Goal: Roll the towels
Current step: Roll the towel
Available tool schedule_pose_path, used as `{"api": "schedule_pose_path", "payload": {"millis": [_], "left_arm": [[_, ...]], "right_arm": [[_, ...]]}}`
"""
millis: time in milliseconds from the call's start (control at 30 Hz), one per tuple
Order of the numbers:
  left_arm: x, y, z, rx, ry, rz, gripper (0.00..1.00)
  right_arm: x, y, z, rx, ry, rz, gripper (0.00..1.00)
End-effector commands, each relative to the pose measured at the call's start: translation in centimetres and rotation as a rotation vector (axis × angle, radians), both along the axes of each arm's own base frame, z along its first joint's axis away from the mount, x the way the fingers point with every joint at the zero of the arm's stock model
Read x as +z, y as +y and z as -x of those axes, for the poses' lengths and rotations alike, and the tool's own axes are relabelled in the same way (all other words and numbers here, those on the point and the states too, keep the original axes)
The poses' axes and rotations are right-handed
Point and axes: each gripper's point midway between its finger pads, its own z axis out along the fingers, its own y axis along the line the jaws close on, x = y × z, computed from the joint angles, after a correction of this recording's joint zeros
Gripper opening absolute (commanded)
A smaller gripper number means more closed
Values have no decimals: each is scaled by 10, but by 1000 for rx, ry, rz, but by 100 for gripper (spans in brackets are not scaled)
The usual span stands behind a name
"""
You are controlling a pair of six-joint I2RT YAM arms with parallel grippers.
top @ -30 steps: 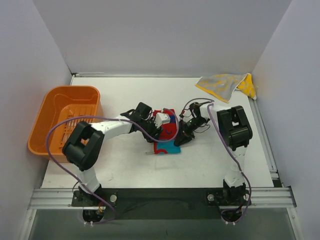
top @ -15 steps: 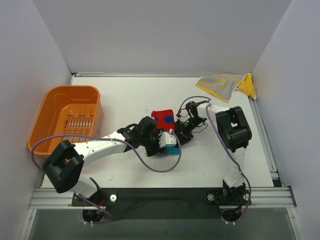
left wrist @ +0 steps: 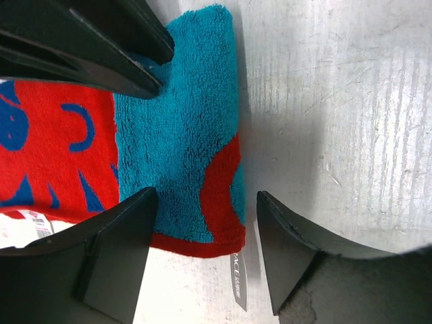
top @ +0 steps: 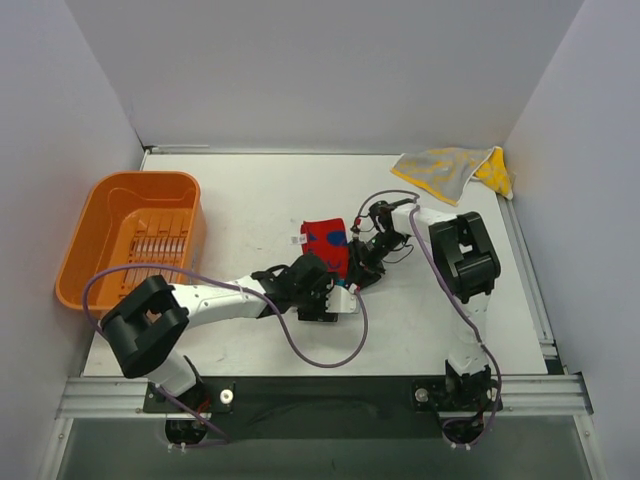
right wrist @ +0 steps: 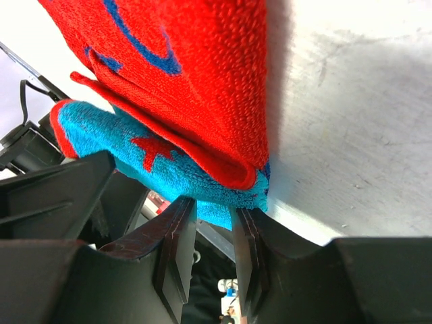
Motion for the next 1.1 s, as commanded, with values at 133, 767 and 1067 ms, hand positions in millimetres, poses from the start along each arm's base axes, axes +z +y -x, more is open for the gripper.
{"api": "schedule_pose_path", "payload": {"millis": [133,767,1067], "left_arm": [[-21,-2,-1,-48,-9,-66,56],[-18,24,28,75,880,-43,7],[-40,39,13,156,1073,-68,8]], "right_arm": [[-11,-4,-8,34,-39,52,29],[75,-61,-28,203,-740,-84,48],[108,-49,22,485,-1151,-93,67]]}}
